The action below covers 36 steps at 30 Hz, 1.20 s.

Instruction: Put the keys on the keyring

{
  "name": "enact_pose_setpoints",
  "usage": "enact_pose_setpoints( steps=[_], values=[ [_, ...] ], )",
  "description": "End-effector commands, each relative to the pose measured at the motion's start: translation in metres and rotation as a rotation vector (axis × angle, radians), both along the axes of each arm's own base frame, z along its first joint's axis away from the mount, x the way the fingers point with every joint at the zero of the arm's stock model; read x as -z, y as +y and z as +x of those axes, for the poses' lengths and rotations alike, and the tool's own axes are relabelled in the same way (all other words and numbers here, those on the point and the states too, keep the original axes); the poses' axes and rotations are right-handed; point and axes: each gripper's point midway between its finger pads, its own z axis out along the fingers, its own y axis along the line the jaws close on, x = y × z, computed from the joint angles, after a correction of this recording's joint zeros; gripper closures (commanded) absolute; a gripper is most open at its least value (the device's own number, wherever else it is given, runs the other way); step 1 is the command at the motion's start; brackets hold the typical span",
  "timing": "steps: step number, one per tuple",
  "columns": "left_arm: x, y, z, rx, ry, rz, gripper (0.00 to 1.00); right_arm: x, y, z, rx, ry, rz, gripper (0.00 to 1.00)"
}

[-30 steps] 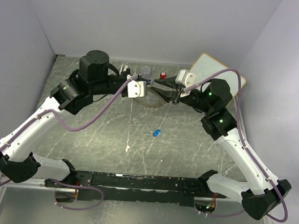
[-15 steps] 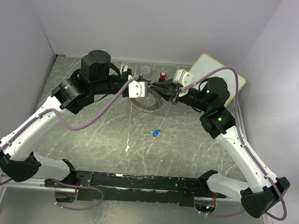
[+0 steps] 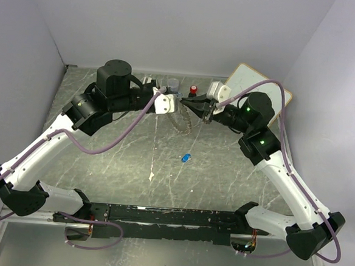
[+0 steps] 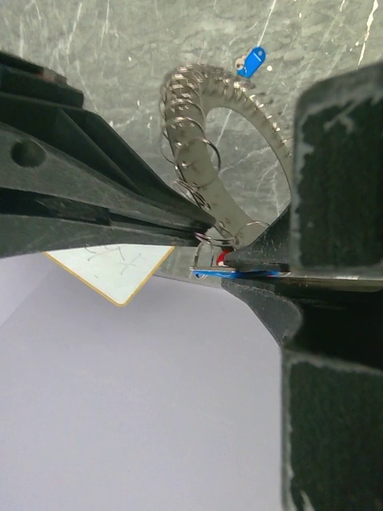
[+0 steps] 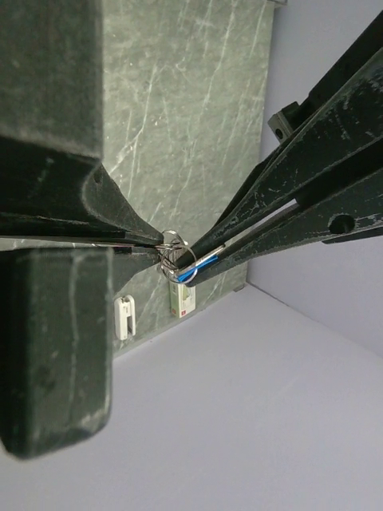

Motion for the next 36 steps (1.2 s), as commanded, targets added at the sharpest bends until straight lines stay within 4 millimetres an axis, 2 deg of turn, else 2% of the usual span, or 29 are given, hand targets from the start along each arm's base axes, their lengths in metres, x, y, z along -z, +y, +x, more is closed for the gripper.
enact_pose_setpoints(
  steps=[1, 8, 15, 17, 25, 30, 36],
  values=[
    [-0.021, 0.012, 0.023, -0.133, -0.083, -0.069, 0.93, -0.024, -0.009, -0.004, 0.036, -0.013, 0.052, 1.0],
    [-0.007, 0.018, 0.035, -0.204, -0.088, -0.073, 0.93, -0.036, -0.019, 0.006, 0.08, 0.03, 0.134, 1.0],
    [0.009, 0.017, 0.034, -0.199, -0.061, -0.063, 0.93, -0.047, -0.029, 0.015, 0.126, 0.071, 0.226, 1.0],
    [0.017, 0.016, 0.036, -0.201, -0.046, -0.042, 0.93, -0.051, -0.037, 0.022, 0.151, 0.072, 0.256, 1.0],
    [0.048, 0.012, 0.043, -0.212, -0.001, 0.022, 0.93, -0.065, -0.045, 0.027, 0.14, 0.108, 0.368, 1.0],
    [0.055, 0.004, 0.043, -0.185, 0.011, 0.01, 0.93, -0.07, -0.043, 0.03, 0.076, 0.199, 0.452, 1.0],
    [0.054, -0.006, 0.042, -0.146, 0.013, -0.011, 0.93, -0.066, -0.039, 0.035, 0.023, 0.281, 0.515, 1.0]
  ],
)
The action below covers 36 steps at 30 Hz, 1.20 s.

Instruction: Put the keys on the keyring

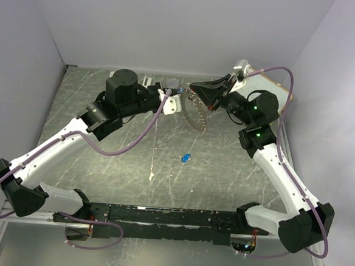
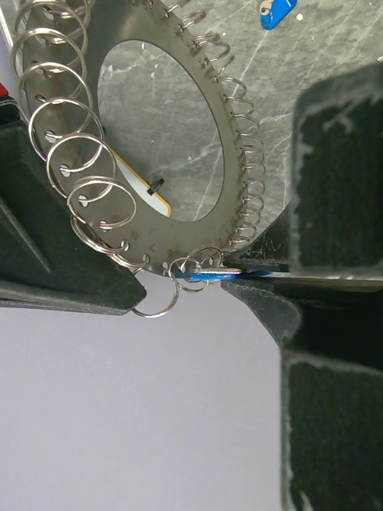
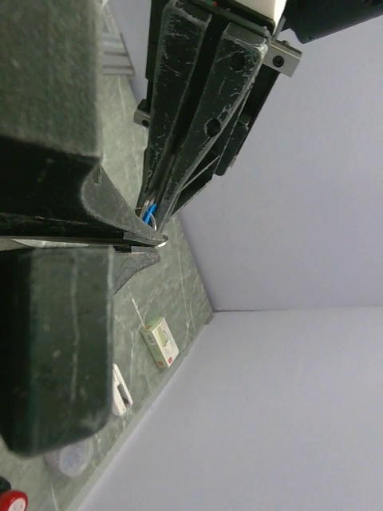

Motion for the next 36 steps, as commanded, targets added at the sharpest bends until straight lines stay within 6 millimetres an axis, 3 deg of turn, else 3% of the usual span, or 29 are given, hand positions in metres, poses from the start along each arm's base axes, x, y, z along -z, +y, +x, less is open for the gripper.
enact_pose_setpoints(
  steps=[1, 9, 15, 21, 22, 23, 24, 25, 28, 36],
  values=[
    [0.029, -0.001, 0.007, -0.017, 0.073, 0.046, 0.93, -0.047, -0.01, -0.012, -0.021, -0.097, 0.157, 1.0],
    [0.011, 0.007, 0.015, -0.081, 0.033, 0.003, 0.93, -0.044, -0.01, -0.005, 0.006, -0.085, 0.122, 1.0],
    [-0.028, 0.017, 0.029, -0.181, -0.033, -0.075, 0.93, -0.035, -0.009, -0.003, 0.011, -0.071, 0.073, 1.0],
    [-0.056, 0.011, 0.038, -0.189, -0.079, -0.126, 0.93, -0.025, -0.006, -0.005, -0.008, -0.049, 0.04, 1.0],
    [-0.059, 0.01, 0.039, -0.187, -0.081, -0.133, 0.93, -0.026, -0.007, -0.006, -0.004, -0.05, 0.041, 0.84],
    [-0.062, 0.009, 0.04, -0.186, -0.083, -0.14, 0.93, -0.026, -0.01, -0.006, 0.015, -0.055, 0.045, 0.47],
    [-0.064, 0.008, 0.041, -0.189, -0.087, -0.146, 0.93, -0.027, -0.015, -0.005, 0.051, -0.063, 0.051, 0.2],
    [-0.065, 0.008, 0.042, -0.191, -0.087, -0.148, 0.93, -0.03, -0.021, -0.005, 0.088, -0.074, 0.059, 0.12],
    [-0.07, 0.007, 0.042, -0.192, -0.095, -0.156, 0.93, -0.032, -0.036, 0.001, 0.198, -0.084, 0.051, 0.02],
    [-0.072, 0.011, 0.045, -0.212, -0.1, -0.141, 0.93, -0.022, -0.072, 0.03, 0.46, -0.018, -0.003, 0.0]
  ],
)
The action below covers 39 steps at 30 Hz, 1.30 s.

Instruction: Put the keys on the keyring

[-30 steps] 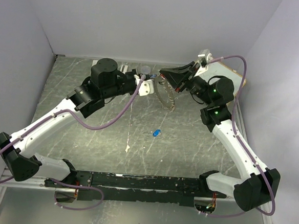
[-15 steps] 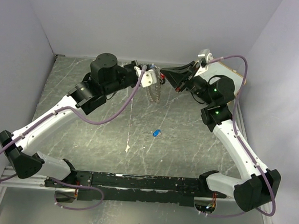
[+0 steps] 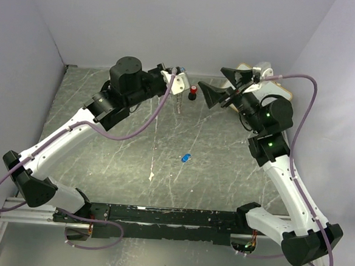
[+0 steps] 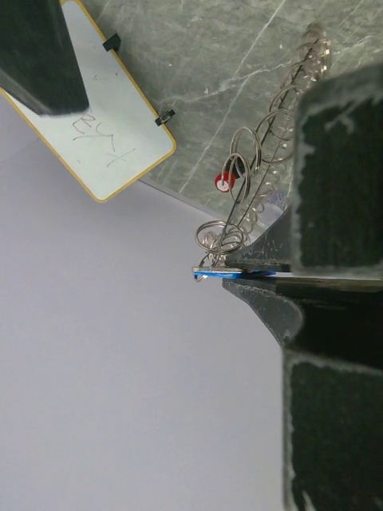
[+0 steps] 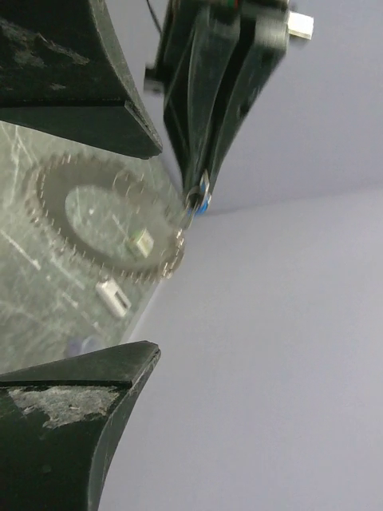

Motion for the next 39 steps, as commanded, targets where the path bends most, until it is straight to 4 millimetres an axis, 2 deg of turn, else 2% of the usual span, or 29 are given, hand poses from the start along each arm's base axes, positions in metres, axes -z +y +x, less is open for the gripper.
enact_pose_setpoints(
  steps=[1, 5, 8, 12, 14, 18, 21, 24, 30, 35, 39],
  values=[
    [-0.034, 0.009, 0.002, -0.035, -0.059, -0.053, 0.93, 0.014, -0.031, 0.027, 0.222, 0.076, -0.024, 0.0],
    [-0.027, 0.01, 0.003, -0.041, -0.042, -0.015, 0.93, 0.029, -0.055, 0.048, 0.39, 0.167, -0.043, 0.0],
    [-0.007, 0.009, 0.006, -0.047, 0.01, 0.053, 0.93, 0.043, -0.063, 0.056, 0.451, 0.225, -0.089, 0.0],
    [0.035, 0.01, 0.01, -0.065, 0.136, 0.176, 0.93, 0.062, -0.066, 0.062, 0.473, 0.282, -0.127, 0.0],
    [0.063, 0.012, 0.011, -0.082, 0.216, 0.253, 0.93, 0.069, -0.065, 0.061, 0.468, 0.297, -0.134, 0.0],
    [0.107, 0.025, 0.017, -0.152, 0.323, 0.403, 0.93, 0.079, -0.062, 0.06, 0.454, 0.313, -0.136, 0.0],
    [0.129, 0.038, 0.023, -0.224, 0.359, 0.501, 0.93, 0.085, -0.061, 0.062, 0.451, 0.33, -0.148, 0.0],
    [0.137, 0.043, 0.028, -0.262, 0.368, 0.534, 0.93, 0.087, -0.06, 0.063, 0.447, 0.332, -0.154, 0.0],
    [0.137, 0.04, 0.029, -0.255, 0.36, 0.513, 0.93, 0.094, -0.059, 0.065, 0.445, 0.355, -0.158, 0.0],
    [0.158, 0.044, 0.03, -0.271, 0.391, 0.555, 0.93, 0.098, -0.062, 0.065, 0.462, 0.371, -0.151, 0.0],
    [0.162, 0.042, 0.027, -0.256, 0.399, 0.538, 0.93, 0.099, -0.066, 0.065, 0.485, 0.375, -0.143, 0.0]
  ],
)
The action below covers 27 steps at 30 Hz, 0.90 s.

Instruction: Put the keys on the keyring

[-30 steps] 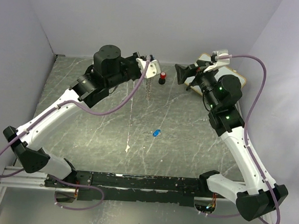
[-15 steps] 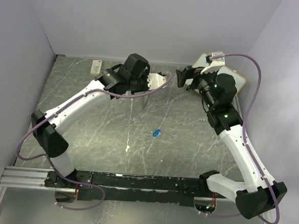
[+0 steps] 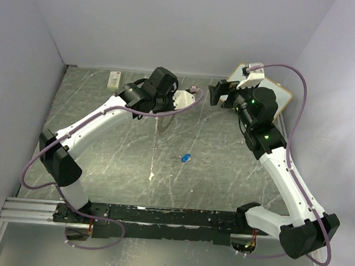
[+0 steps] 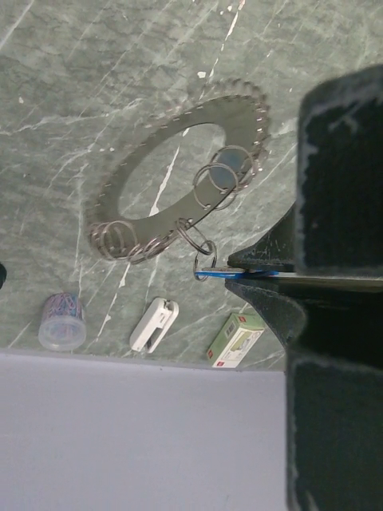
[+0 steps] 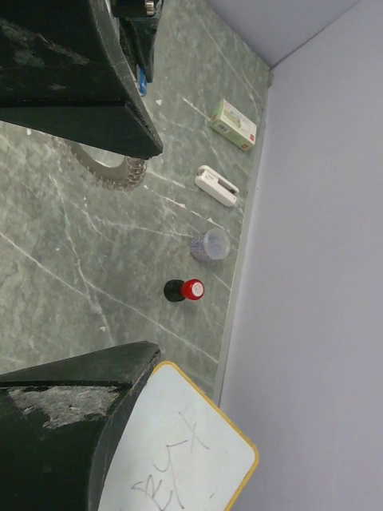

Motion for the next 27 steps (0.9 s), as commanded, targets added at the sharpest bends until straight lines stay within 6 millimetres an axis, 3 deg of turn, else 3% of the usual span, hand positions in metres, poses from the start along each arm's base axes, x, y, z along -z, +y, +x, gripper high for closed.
enact_pose_setpoints(
  steps=[1, 7, 16, 27],
  values=[
    [-0.015, 0.002, 0.001, -0.015, -0.047, -0.051, 0.93, 0.004, -0.008, 0.002, 0.046, 0.011, 0.01, 0.0],
    [-0.034, -0.002, -0.002, 0.004, -0.073, -0.111, 0.93, 0.02, -0.004, 0.004, 0.037, 0.049, 0.038, 0.0],
    [-0.052, -0.006, -0.001, -0.003, -0.095, -0.169, 0.93, 0.053, 0.02, -0.001, -0.107, 0.12, 0.151, 0.1],
    [-0.075, -0.01, 0.003, -0.05, -0.146, -0.283, 0.93, 0.086, 0.034, -0.011, -0.204, 0.178, 0.139, 0.11]
  ],
)
